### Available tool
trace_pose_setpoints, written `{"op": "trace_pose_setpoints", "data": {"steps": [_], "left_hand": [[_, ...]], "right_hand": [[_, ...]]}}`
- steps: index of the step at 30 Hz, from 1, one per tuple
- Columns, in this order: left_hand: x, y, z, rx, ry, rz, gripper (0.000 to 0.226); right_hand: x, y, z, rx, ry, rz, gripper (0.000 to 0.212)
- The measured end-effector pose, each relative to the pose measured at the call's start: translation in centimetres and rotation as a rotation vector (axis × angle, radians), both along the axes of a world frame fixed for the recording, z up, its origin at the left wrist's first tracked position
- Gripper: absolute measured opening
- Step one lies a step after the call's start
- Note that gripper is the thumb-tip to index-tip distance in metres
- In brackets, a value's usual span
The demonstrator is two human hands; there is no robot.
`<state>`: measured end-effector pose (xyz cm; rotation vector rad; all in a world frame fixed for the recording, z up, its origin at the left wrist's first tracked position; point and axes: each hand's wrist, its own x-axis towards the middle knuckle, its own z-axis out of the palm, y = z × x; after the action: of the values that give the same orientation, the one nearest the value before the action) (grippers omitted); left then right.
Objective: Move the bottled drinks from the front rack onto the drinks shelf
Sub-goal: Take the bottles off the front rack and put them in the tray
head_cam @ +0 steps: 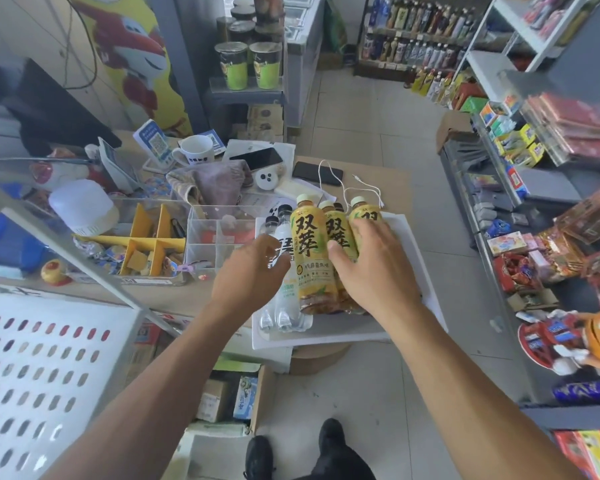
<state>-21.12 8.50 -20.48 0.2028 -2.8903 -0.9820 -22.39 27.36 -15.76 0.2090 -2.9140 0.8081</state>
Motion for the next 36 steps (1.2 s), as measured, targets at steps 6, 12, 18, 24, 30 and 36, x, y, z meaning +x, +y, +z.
{"op": "trace_pose_setpoints", "data": {"steps": [6,12,18,24,30,36], "left_hand": [[-1.2,-0.8,-2.6,0.138,-0.145,0.199,0.037],[-0.3,-0.9,-5.9,0.185,-0.261,0.344,0.041],[-0.7,-0.7,-8.2,0.319,-0.337,0.401,0.036],[-2.1,-0.7,-9.5,0.447,-0.405,0.456,0.039],[-3.4,-1.1,-10.9,0.498,-0.403,0.492,0.041],[-2.6,-0.4,-11.4,0.547,-0.277,0.510,0.048]], "right_hand": [[-3.3,6.8,-1.0,-0.109,-0.020,0.015,0.042],[-5.4,12.8,-6.0,-0.214,-0.167,-0.099,0.037],[-7.7,15.9,-11.2,-0.357,-0.422,-0.299,0.031],[-9.0,16.1,-12.9,-0.377,-0.539,-0.400,0.044],[-9.9,15.0,-13.3,-0.332,-0.579,-0.345,0.051],[-9.6,14.8,-14.0,-0.362,-0.532,-0.403,0.054]]}}
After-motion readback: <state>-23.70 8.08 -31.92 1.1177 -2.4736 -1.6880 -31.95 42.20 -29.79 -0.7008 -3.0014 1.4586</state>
